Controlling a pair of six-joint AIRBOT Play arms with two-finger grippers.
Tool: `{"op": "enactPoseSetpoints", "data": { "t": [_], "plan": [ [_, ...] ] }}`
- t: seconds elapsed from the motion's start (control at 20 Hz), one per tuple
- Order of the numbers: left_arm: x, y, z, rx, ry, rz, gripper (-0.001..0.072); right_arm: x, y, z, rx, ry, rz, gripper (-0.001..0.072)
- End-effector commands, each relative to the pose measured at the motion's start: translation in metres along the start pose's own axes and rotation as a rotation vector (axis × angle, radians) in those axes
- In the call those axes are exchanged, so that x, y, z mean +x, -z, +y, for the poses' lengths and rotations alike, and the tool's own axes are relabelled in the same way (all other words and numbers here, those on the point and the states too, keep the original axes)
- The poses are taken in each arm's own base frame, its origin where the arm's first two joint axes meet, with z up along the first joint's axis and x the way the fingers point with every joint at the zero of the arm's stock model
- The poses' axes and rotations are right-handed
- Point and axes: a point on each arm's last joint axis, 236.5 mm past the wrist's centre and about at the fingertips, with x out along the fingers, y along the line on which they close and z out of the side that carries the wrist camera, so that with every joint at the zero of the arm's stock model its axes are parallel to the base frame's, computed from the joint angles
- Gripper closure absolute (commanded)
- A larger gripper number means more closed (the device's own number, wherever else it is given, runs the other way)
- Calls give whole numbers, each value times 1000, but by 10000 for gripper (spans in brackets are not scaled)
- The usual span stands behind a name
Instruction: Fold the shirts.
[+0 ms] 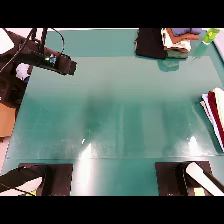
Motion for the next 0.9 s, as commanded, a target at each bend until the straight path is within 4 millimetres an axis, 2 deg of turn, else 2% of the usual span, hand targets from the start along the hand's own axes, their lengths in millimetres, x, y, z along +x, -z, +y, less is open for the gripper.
{"op": "enactPoseSetpoints", "data": {
  "t": [0.0, 0.2, 0.35, 0.4, 0.5, 0.6, 0.85],
  "plan": [
    [0, -1, 0, 0, 0, -3, 683, -9, 16, 134, -194, -284, 7, 143],
    [0, -12, 1, 1, -6, -51, 683, -22, 79, 250, -465, -482, 100, 144],
    [-1, -16, 3, 2, -13, -69, 683, -39, 127, 311, -643, -582, 137, 147],
    [0, -17, 3, 2, -13, -72, 683, -44, 142, 328, -690, -612, 143, 201],
    [-1, -20, 3, 2, -14, -83, 683, -52, 165, 350, -758, -652, 157, 436],
    [-1, -20, 3, 2, -14, -83, 683, -57, 184, 362, -806, -674, 176, 690],
    [-1, -20, 3, 2, -14, -83, 683, -61, 193, 367, -829, -685, 186, 690]
  ]
}}
